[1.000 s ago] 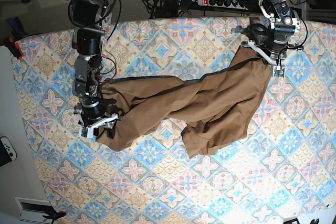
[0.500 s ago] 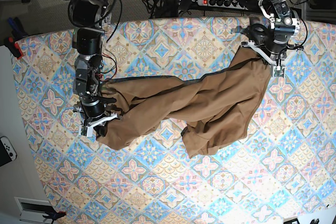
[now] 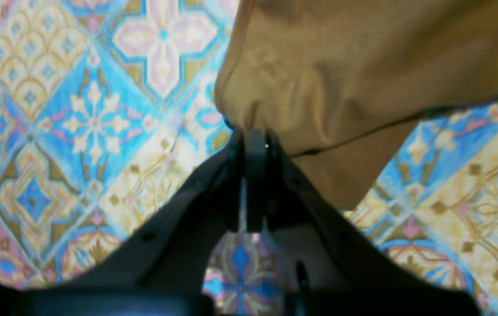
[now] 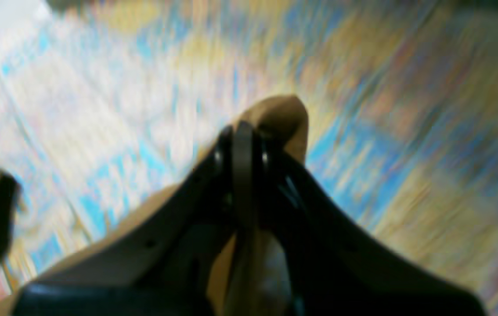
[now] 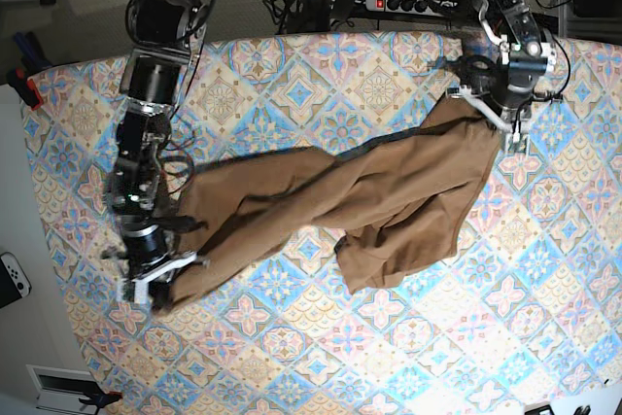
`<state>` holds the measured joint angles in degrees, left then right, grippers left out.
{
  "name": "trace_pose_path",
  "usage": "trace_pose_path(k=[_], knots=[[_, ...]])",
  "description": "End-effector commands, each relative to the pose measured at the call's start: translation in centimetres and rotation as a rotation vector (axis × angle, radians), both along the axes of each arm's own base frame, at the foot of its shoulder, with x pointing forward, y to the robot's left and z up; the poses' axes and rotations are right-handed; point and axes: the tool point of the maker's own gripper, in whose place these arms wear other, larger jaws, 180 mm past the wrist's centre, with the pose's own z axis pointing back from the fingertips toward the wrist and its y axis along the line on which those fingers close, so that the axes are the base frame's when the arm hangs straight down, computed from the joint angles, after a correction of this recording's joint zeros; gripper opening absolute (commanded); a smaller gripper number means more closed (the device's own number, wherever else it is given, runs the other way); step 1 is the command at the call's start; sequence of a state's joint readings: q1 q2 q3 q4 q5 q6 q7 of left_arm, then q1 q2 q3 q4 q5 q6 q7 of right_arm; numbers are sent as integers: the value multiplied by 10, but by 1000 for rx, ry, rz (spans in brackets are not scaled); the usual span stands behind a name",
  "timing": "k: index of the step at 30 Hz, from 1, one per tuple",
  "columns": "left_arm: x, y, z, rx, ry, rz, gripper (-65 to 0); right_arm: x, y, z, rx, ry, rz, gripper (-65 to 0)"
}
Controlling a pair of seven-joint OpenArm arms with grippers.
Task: Layout the t-shirt on the table in an organized manner, then fold the t-shirt properly
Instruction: 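Lift the t-shirt with both grippers and lay it flat on the table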
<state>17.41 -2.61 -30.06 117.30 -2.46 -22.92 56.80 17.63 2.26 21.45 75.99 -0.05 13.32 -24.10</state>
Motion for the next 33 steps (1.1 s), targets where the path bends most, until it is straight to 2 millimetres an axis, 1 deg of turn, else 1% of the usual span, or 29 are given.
trace_pose_path(k=[1,2,3,4,5,7,8,11,12,14,16,17,18,19,20,22,24,26,27,28,30,31,33], knots=[[14,-2,12,7,-39,-12,-650,2,-3,20,-16,-40,-2,-650],[20,-3,15,5,-27,-12,-650,1,-4,34,-27,-68,-5,-650],[26,-5,18,3,-18,-15,-650,1,-4,43,-36,-88,-6,-650],[36,-9,24,0,-20,-22,-650,0,-6,51,-45,-104,-8,-650],[46,-13,30,-3,-22,-29,-650,-4,-6,52,-51,-103,-8,-650],[63,-17,44,-2,-28,-40,-650,-11,-6,47,-59,-88,-8,-650],[75,-16,56,12,-46,-49,-650,-14,-6,43,-60,-80,-8,-650],[103,-14,89,48,-84,-64,-650,-17,-7,41,-60,-77,-12,-650],[113,-15,102,50,-108,-63,-650,-17,-14,43,-59,-80,-28,-650],[134,-9,137,75,-199,-61,-650,-20,-32,43,-48,-81,-77,-650],[150,-4,167,93,-277,-53,-650,-24,-48,39,-39,-54,-117,-650],[156,1,178,103,-300,-47,-650,-25,-57,41,-48,-45,-131,-650],[164,6,190,109,-323,-41,-650,-24,-64,44,-63,-31,-138,-650],[170,10,196,110,-331,-37,-650,-23,-67,44,-68,-18,-141,-650],[179,13,200,103,-327,-33,-650,-21,-70,47,-70,-15,-144,-650],[200,22,203,74,-300,-25,-650,-15,-74,59,-63,-34,-157,-650],[221,23,206,31,-276,-27,-650,-5,-79,77,-49,-71,-170,-650],[241,22,219,-8,-275,-32,-650,8,-78,94,-42,-103,-167,-650],[249,21,227,-23,-278,-37,-650,10,-84,97,-49,-103,-172,-650],[256,20,236,-33,-288,-41,-650,11,-89,98,-58,-93,-177,-650],[270,10,253,-27,-291,-77,-650,9,-102,86,-74,-34,-188,-650],[275,8,261,-12,-291,-90,-650,10,-109,87,-83,-24,-195,-650],[282,-2,277,28,-301,-126,-650,22,-113,107,-74,-56,-199,-650]])
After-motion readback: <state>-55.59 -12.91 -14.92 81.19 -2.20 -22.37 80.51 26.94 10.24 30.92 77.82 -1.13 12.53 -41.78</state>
